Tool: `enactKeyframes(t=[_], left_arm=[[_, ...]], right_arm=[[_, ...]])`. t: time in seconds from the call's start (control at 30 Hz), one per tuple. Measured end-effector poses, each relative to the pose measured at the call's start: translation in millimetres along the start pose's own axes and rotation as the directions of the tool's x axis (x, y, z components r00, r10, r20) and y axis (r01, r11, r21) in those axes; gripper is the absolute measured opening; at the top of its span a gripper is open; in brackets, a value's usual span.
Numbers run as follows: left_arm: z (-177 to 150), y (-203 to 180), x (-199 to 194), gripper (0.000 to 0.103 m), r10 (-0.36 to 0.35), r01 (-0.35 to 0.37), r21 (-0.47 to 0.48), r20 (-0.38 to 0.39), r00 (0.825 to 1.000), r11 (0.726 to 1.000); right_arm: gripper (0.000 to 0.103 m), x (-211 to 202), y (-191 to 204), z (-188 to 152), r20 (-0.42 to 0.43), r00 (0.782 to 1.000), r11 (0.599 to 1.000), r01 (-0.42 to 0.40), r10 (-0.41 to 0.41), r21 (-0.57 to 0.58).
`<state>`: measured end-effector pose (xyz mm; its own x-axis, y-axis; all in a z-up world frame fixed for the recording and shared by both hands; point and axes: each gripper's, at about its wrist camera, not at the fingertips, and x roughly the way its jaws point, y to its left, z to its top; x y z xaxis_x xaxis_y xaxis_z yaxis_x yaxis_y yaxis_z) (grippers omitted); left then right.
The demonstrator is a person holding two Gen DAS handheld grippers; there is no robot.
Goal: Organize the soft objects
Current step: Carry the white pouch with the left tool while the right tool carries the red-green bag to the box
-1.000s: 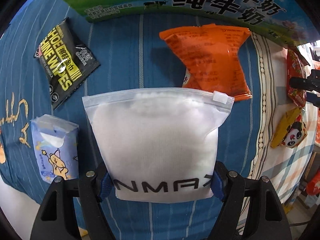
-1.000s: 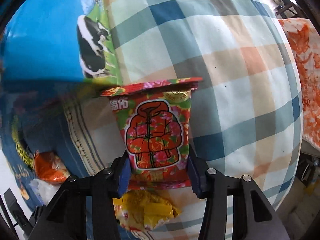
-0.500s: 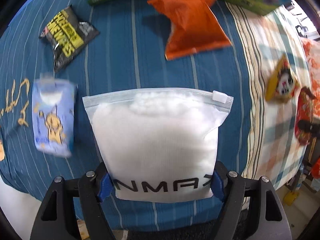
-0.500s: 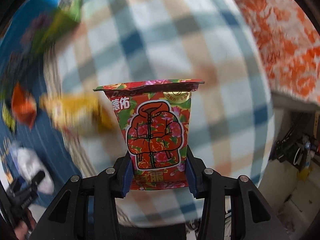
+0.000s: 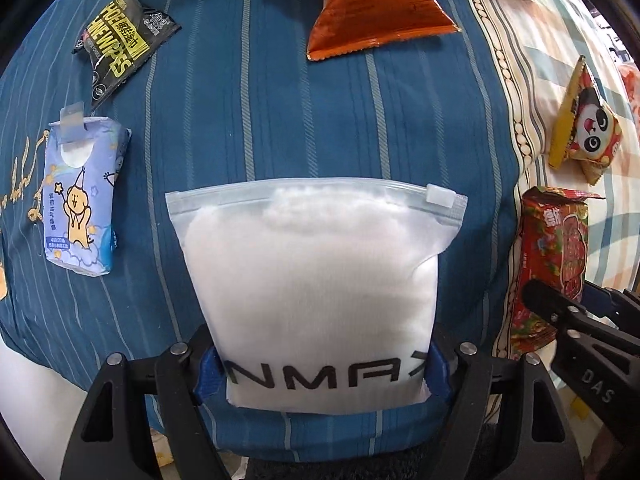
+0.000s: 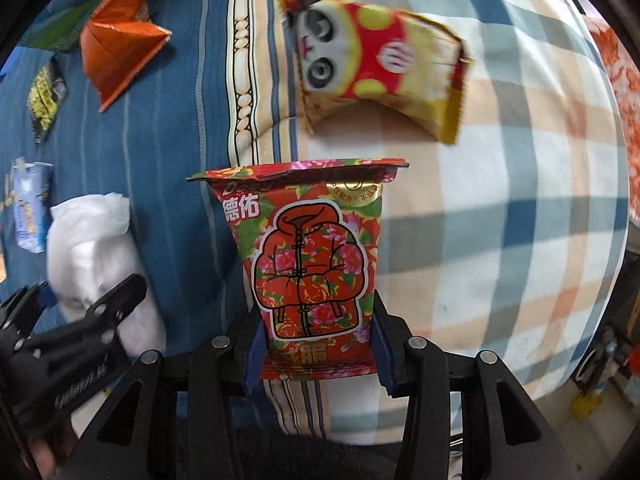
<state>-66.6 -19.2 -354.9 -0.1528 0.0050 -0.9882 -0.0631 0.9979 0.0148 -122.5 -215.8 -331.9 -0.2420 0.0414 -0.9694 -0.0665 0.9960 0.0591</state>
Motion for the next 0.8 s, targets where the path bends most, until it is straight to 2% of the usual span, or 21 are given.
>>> enactKeyframes(t=[0.2, 0.27, 0.33, 0.43, 0.5, 0.63, 0.67, 0.7, 0.73, 0.8], left_arm=[[-7.8, 7.4, 13.7, 0.078, -0.006, 0.006, -0.022, -0.003, 1.0, 1.0], [-14.1, 5.5, 15.0, 0.077, -0.001, 0.001, -0.024, -0.004, 1.0, 1.0], [-7.0, 3.9, 12.3, 0.075, -0.001, 0.001, -0.03, -0.002, 1.0, 1.0], [-15.7, 6.3, -3.7, 0.075, -0.01, 0.011, -0.039, 0.032, 0.999, 0.999], [-25.3, 4.3, -23.6, 0.075, -0.009, 0.011, -0.032, 0.073, 0.997, 0.999], [-41.8, 6.1, -72.1, 0.075, -0.017, 0.019, -0.013, 0.172, 0.985, 1.0], [-46.2, 6.5, -85.7, 0.075, -0.021, 0.023, -0.008, 0.196, 0.98, 1.0], [-71.6, -2.6, -109.9, 0.075, -0.029, 0.03, -0.001, 0.229, 0.973, 1.0], [-83.1, -5.7, -126.6, 0.075, -0.035, 0.034, 0.007, 0.253, 0.967, 0.999], [-88.5, -6.5, -160.1, 0.075, -0.048, 0.042, 0.026, 0.304, 0.951, 0.999]], right_arm=[[0.052, 0.1, 22.8, -1.4, -0.031, 0.999, 0.999, 0.037, -0.037, -0.008], [0.051, -1.1, 18.4, 0.4, -0.034, 0.998, 0.999, 0.047, -0.047, -0.016], [0.048, -6.5, 27.8, 5.2, -0.037, 0.997, 0.998, 0.06, -0.061, -0.025], [0.047, -18.6, 46.4, 0.4, -0.048, 0.997, 0.998, 0.052, -0.054, -0.041], [0.046, -44.2, 57.3, 2.7, -0.038, 0.999, 0.998, 0.033, -0.036, -0.059], [0.046, -99.5, 50.1, -7.1, 0.025, 1.0, 0.995, -0.007, 0.01, -0.103], [0.046, -116.6, 52.6, -8.7, 0.049, 0.998, 0.994, -0.019, 0.024, -0.11], [0.046, -135.5, 54.3, -9.6, 0.076, 0.996, 0.993, -0.032, 0.041, -0.115], [0.046, -147.8, 54.6, -9.0, 0.095, 0.994, 0.992, -0.041, 0.053, -0.118], [0.046, -179.8, 51.3, -12.1, 0.141, 0.987, 0.991, -0.057, 0.075, -0.124]])
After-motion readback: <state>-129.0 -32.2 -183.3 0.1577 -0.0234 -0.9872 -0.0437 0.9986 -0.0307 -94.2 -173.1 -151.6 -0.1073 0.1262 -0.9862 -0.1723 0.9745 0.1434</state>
